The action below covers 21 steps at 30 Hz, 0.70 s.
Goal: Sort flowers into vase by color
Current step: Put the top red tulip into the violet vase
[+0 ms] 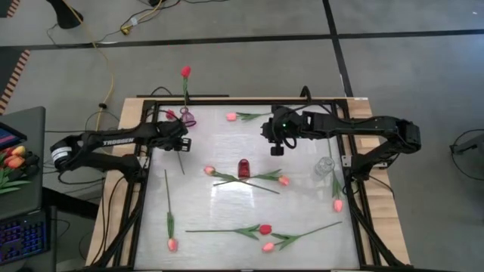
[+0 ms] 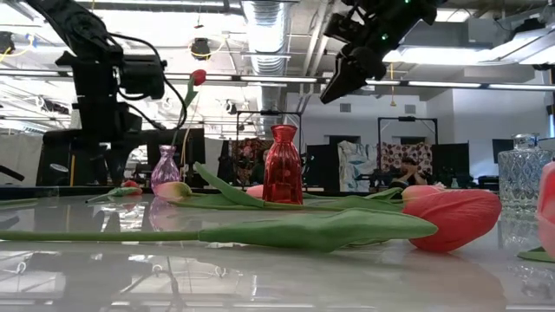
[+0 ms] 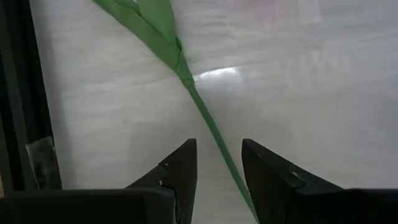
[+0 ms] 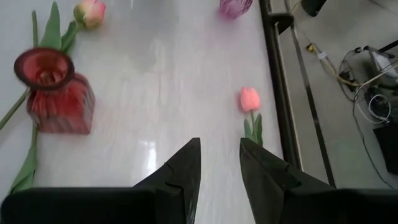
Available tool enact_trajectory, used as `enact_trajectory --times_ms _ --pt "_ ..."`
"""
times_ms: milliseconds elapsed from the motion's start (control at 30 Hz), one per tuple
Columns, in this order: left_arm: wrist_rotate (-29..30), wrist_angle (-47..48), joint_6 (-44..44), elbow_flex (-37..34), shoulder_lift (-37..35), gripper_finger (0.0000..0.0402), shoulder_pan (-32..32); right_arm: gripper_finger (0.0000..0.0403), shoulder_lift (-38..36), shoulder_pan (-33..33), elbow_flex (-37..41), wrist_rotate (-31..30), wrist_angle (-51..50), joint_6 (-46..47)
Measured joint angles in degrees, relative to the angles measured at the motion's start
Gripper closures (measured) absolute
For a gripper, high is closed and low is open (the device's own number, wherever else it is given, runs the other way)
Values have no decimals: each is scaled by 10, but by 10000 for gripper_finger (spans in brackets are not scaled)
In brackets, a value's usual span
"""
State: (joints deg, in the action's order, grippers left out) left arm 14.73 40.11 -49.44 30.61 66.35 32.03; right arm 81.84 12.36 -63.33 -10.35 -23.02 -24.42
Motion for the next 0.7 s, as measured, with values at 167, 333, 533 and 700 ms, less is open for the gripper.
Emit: enact_trajectory --times_ms 167,333,533,700 --pt "7 -11 -16 0 28 286 0 266 0 0 0 0 -31 4" --pt "8 -34 -22 0 61 286 0 266 0 0 0 0 -53 11" --pt "10 -56 -16 1 86 295 0 266 0 0 0 0 -54 10" --pt "12 -52 -16 0 83 339 2 266 0 0 0 0 -53 10"
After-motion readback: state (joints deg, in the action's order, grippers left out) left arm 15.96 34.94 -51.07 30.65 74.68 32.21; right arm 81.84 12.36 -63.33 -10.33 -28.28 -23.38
